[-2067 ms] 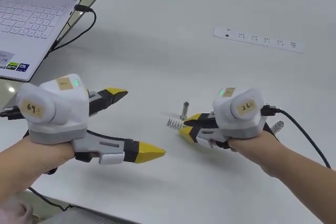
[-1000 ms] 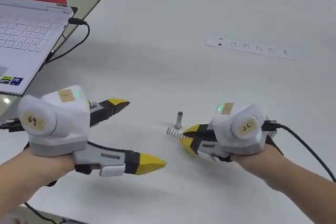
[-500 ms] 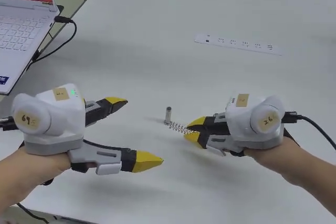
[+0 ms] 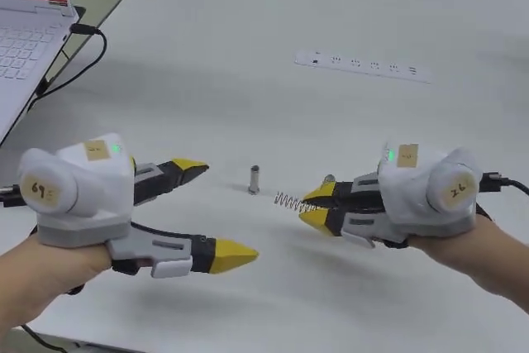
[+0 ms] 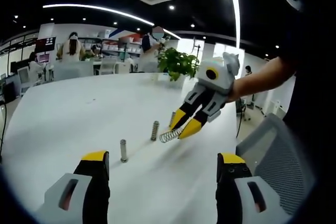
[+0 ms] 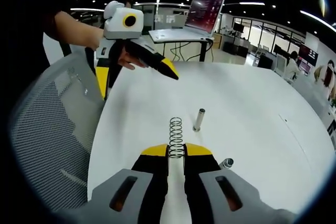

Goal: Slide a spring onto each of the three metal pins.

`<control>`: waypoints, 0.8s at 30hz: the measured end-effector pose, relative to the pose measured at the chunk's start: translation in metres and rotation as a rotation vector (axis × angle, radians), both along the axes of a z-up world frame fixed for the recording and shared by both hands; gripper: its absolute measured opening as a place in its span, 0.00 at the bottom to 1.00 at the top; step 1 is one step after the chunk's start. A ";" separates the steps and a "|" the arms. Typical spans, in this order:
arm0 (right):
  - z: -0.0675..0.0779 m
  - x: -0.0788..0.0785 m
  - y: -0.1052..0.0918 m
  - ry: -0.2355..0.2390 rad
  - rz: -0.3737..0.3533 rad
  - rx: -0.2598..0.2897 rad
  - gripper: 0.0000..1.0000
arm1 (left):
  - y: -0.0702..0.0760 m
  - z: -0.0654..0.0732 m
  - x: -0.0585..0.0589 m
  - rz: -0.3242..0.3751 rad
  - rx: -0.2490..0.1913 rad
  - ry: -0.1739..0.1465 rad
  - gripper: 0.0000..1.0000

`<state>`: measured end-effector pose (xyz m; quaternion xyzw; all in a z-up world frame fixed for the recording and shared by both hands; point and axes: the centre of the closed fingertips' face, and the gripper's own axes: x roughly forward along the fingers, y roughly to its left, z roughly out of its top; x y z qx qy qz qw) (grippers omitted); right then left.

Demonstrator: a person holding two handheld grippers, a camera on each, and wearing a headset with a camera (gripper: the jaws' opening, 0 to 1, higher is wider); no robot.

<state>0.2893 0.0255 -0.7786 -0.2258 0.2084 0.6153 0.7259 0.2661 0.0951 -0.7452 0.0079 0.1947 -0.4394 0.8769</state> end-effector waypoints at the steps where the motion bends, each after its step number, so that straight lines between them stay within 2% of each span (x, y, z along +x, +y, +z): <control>1: 0.000 -0.002 -0.002 -0.001 0.003 -0.002 0.08 | -0.002 0.000 -0.001 -0.010 -0.004 0.002 0.78; 8: 0.000 -0.009 -0.011 -0.004 0.025 -0.020 0.08 | -0.026 -0.002 -0.004 -0.085 -0.016 0.021 0.67; 13: 0.003 -0.013 -0.013 -0.005 0.044 -0.015 0.08 | -0.041 -0.001 -0.003 -0.129 -0.020 0.023 0.60; 24: 0.005 -0.017 -0.015 -0.010 0.060 -0.017 0.08 | -0.056 -0.005 -0.002 -0.196 -0.018 0.042 0.45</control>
